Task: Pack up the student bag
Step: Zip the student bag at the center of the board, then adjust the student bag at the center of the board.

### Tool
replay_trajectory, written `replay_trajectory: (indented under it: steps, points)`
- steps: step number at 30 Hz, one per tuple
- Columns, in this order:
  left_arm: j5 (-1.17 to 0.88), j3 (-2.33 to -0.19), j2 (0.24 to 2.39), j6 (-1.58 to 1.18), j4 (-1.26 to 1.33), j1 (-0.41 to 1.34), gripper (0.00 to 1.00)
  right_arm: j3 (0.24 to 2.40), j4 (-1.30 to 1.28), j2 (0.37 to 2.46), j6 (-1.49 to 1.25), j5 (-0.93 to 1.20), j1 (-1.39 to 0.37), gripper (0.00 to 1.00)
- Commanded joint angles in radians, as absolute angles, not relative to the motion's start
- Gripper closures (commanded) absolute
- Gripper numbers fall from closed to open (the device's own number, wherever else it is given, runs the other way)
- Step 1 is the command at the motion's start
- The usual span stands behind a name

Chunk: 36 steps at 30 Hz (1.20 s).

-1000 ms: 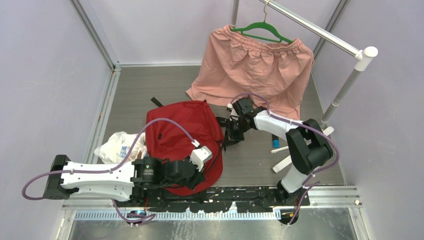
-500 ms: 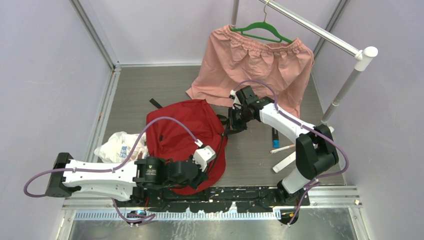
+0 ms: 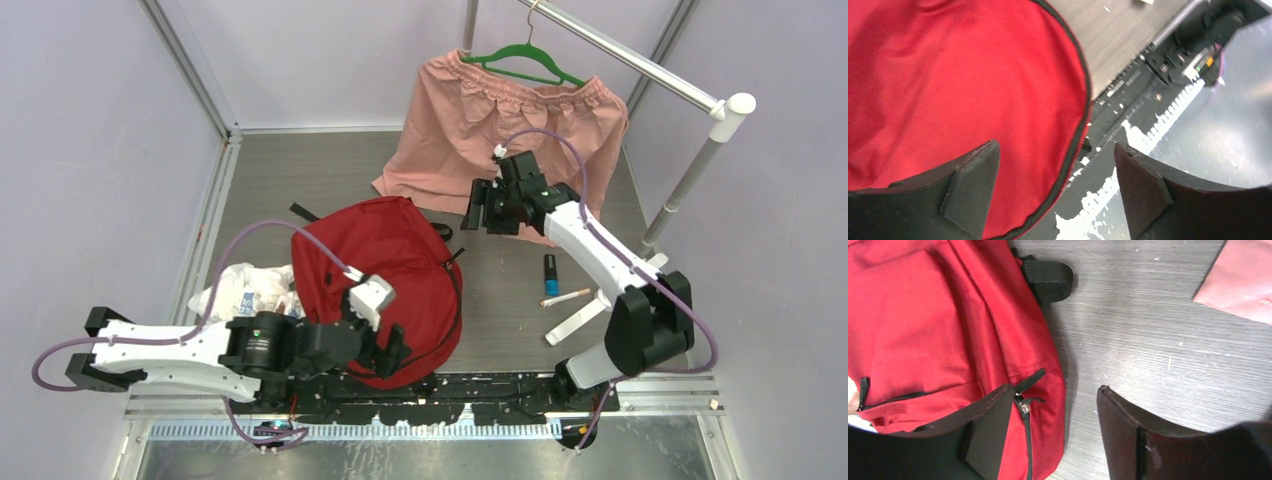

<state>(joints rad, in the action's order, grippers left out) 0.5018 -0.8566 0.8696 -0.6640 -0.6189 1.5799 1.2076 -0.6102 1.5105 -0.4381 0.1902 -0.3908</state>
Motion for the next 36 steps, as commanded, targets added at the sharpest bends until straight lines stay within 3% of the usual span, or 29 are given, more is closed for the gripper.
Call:
replay_trajectory:
  steps: [1,6,14,19,23,36]
  points:
    - [0.757,-0.895,0.777,-0.816,-0.791,1.577,0.12,1.176,-0.631,1.374,-0.403,0.111,-0.403,0.3]
    - [0.779,-0.893,0.726,-0.963,-0.955,1.533,0.1,1.065,-0.68,1.259,-0.393,0.153,-0.403,0.29]
    - [0.696,-0.845,0.8,-0.955,-0.873,1.5,0.11,0.982,-0.721,1.152,-0.426,0.079,-0.403,0.28]
    - [0.462,-0.864,0.963,-0.902,-0.842,1.321,0.09,0.967,-0.715,1.151,-0.443,0.106,-0.404,0.28]
    - [0.434,-0.893,1.004,-0.854,-0.88,1.24,0.07,0.964,-0.721,1.135,-0.445,0.075,-0.404,0.28]
    - [0.496,-0.873,0.7,-0.799,-1.056,1.015,0.04,0.923,-0.708,1.065,-0.489,0.057,-0.403,0.27]
